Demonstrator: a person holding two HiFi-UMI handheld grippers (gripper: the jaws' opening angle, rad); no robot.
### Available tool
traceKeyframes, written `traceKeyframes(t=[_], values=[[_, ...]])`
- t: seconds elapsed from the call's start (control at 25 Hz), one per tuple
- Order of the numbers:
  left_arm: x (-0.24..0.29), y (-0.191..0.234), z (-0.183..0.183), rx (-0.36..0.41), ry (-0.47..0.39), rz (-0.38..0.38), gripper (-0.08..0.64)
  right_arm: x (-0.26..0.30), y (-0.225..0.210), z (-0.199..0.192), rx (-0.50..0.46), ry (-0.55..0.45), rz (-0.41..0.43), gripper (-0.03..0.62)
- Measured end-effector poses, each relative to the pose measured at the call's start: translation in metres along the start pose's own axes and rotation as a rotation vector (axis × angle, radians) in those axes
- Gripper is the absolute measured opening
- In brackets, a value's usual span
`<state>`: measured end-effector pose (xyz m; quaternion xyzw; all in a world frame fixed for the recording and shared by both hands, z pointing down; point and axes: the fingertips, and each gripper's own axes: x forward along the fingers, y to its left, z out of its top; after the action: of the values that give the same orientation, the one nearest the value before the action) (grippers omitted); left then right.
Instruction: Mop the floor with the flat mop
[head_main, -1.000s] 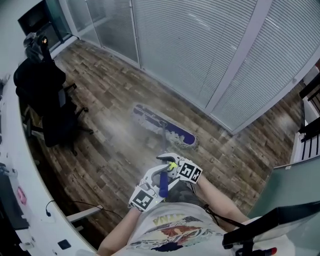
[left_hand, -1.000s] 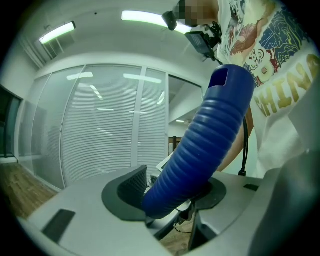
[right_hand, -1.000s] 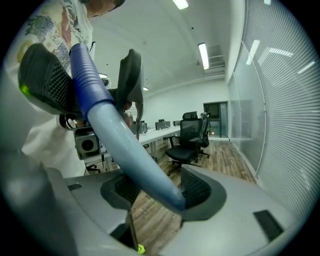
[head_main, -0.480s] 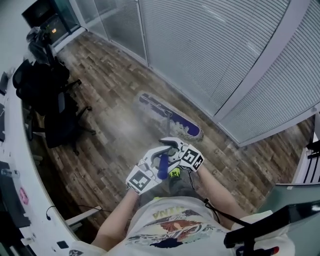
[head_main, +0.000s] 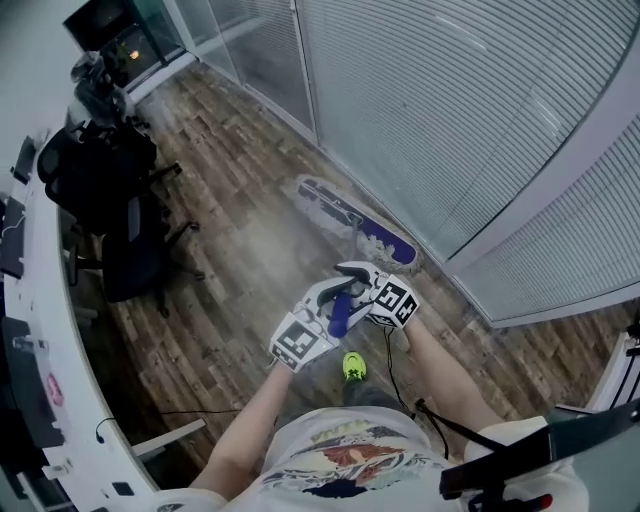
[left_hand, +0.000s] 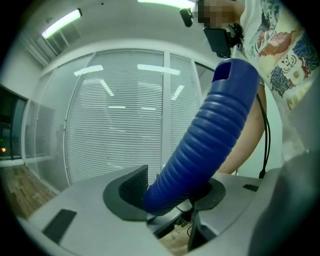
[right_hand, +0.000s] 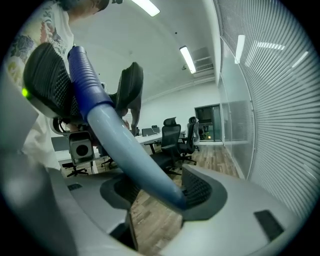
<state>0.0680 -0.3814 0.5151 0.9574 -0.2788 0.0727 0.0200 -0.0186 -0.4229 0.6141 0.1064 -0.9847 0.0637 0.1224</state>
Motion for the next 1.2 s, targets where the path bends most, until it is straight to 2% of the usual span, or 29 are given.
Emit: traceKeyframes(t=[0.12,0.24,0.52,0.76,1.04,1.2], values=[[-0.001,0.013,-0.001,-0.006,0.014,0.011,0.211,0.008,-0.006,0.009,-0.004,-0.005,0.013,0.23],[-0.007,0.008,0.001,-0.013,0.02,0.009,0.21,0.008,0.0,0.008,-0.004,-0.006,0.012,0.23],[-0.061,-0.04,-0.007,-0.042,0.018,0.029,0.21,0.014,0.075,0.0,-0.029,0.016,0.039,0.23],[-0.144,-0.109,-0.019,-0.048,0.02,0.024,0.21,0.025,0.185,-0.004,-0.017,0.014,0.049,0.23],[-0.271,-0.22,-0.035,-0.053,0.014,0.024,0.21,0.039,0.354,-0.016,-0.011,0.02,0.056,0.23],[-0.334,-0.281,-0.043,-0.072,0.011,0.052,0.209,0.041,0.443,-0.026,-0.014,0.036,0.077,0.23]])
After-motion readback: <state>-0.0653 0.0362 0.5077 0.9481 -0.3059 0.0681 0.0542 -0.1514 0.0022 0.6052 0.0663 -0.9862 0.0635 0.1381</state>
